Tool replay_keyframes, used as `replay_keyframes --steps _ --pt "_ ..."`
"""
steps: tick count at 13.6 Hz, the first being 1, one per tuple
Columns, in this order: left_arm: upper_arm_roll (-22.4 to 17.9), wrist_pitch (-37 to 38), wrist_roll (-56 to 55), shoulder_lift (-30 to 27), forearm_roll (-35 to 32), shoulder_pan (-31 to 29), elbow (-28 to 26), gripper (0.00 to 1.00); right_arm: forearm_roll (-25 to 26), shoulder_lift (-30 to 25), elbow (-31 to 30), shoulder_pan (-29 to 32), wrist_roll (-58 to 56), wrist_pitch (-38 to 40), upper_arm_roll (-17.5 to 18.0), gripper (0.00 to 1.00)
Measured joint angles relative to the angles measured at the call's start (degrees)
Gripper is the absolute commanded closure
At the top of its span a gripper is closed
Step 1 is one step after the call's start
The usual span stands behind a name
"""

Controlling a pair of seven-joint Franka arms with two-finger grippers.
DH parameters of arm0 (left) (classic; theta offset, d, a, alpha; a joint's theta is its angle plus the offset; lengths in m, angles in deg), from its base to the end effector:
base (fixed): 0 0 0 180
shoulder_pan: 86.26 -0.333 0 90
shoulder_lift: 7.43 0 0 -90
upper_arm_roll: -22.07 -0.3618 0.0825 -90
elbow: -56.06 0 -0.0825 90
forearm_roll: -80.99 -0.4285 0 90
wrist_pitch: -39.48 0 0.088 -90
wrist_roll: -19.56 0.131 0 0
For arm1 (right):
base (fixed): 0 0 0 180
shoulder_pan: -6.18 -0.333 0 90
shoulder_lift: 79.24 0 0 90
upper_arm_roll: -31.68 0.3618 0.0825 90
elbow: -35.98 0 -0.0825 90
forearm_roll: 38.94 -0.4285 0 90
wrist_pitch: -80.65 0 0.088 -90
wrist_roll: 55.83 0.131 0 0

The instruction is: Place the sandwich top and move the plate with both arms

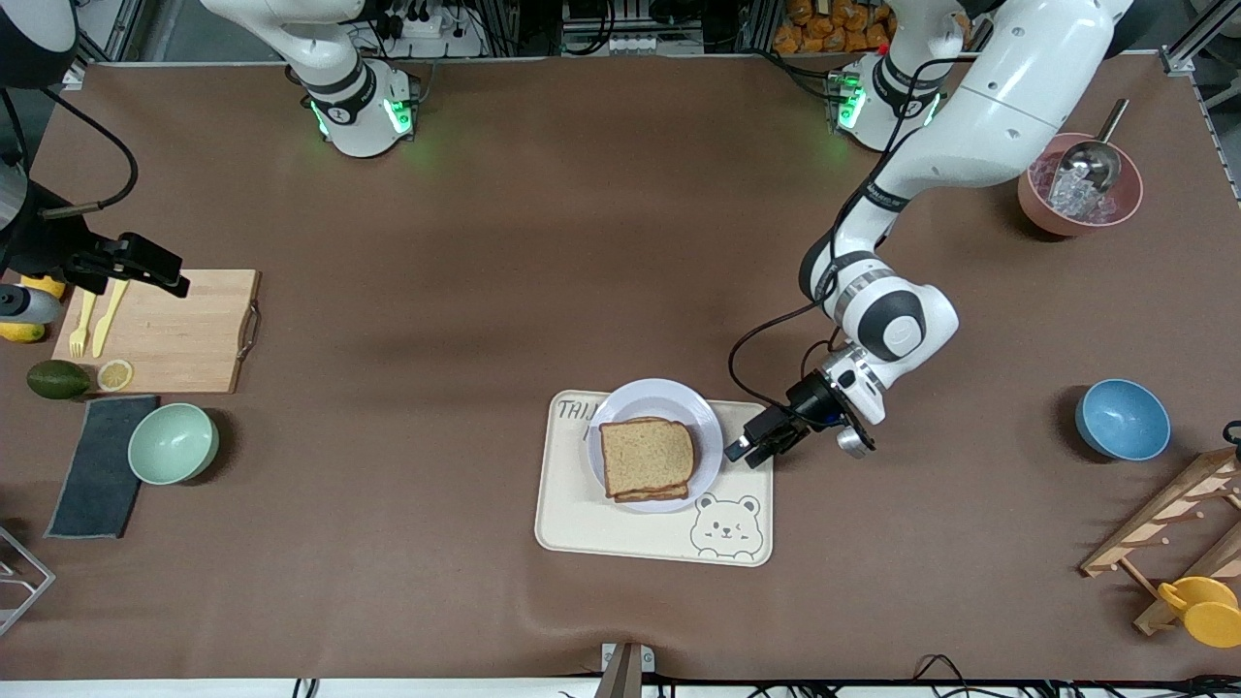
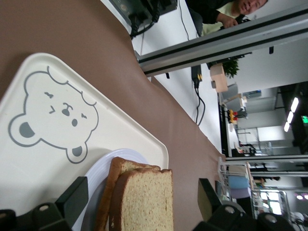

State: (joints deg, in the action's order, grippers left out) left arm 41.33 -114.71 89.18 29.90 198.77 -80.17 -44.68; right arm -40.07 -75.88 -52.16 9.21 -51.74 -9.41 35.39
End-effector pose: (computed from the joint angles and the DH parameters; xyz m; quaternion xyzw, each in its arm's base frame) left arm 0.6793 -0.2762 0.2027 0.8275 0.1676 0.2255 0.4861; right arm 0.6187 0.0087 0.6275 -0.9994 0.0299 0.0130 0.0112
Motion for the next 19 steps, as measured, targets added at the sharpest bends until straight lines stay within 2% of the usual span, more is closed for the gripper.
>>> replay_keyframes --steps 3,9,14,19 --pt "1.48 -5.54 -0.27 -2.07 0.0 0.03 -0.2 0.0 0.05 0.0 0.02 0.0 0.0 0.0 -0.07 0.0" --pt "1.73 -13.86 -0.25 -3.19 -3.17 0.32 -0.77 0.0 0.07 0.0 0.03 0.03 0.0 0.0 -0.37 0.0" --pt "1.6 -15.21 -0.25 -4.0 -8.01 -0.44 -3.13 0.0 0.28 0.0 0.02 0.08 0.0 0.02 -0.44 0.0" --pt "1.66 -15.41 -0.62 -6.77 -15.95 -4.66 -6.78 0.0 0.43 0.01 0.02 0.09 0.0 0.03 -0.45 0.0"
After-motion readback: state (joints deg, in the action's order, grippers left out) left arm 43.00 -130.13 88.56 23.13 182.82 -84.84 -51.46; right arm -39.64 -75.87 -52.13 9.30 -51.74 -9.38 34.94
